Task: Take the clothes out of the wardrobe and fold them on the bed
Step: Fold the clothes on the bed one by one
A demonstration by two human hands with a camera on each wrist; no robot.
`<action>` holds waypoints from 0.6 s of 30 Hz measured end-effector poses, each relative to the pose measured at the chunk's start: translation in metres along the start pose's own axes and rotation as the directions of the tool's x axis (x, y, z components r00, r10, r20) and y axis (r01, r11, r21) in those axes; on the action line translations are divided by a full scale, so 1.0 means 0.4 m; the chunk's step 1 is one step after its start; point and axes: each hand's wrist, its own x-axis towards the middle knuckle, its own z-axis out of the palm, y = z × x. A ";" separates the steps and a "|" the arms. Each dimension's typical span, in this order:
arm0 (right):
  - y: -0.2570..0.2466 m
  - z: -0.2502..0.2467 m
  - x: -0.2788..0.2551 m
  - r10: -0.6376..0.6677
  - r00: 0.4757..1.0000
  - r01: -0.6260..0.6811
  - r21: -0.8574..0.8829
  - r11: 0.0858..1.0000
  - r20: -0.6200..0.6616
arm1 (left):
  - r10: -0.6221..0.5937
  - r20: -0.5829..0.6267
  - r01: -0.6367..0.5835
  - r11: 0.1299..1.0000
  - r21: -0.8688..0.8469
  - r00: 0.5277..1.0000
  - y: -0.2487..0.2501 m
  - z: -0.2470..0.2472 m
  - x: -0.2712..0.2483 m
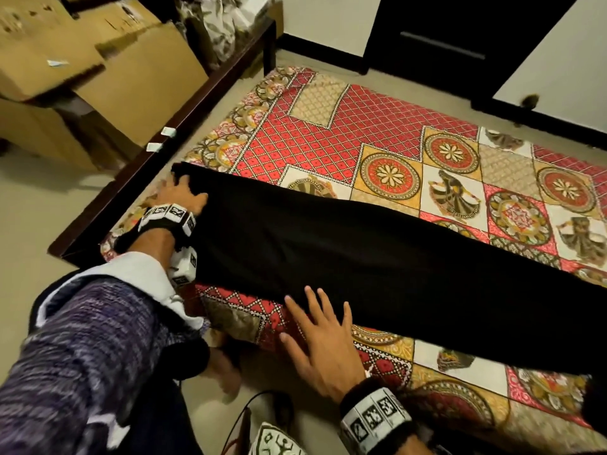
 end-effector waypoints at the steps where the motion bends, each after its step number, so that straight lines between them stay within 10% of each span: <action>1: -0.012 -0.011 0.013 0.005 1.000 -0.005 0.014 1.000 -0.020 | -0.062 -0.023 0.061 0.997 -0.050 0.998 -0.008 -0.002 -0.008; 11: -0.095 0.029 0.034 -0.128 0.990 0.131 -0.033 0.991 0.063 | -0.191 0.040 0.195 0.953 -0.233 0.981 -0.089 -0.088 -0.072; 18: 0.000 -0.095 0.012 0.044 0.990 0.030 0.491 0.871 -0.137 | -0.204 0.126 0.239 0.852 -0.466 0.971 -0.055 -0.106 -0.047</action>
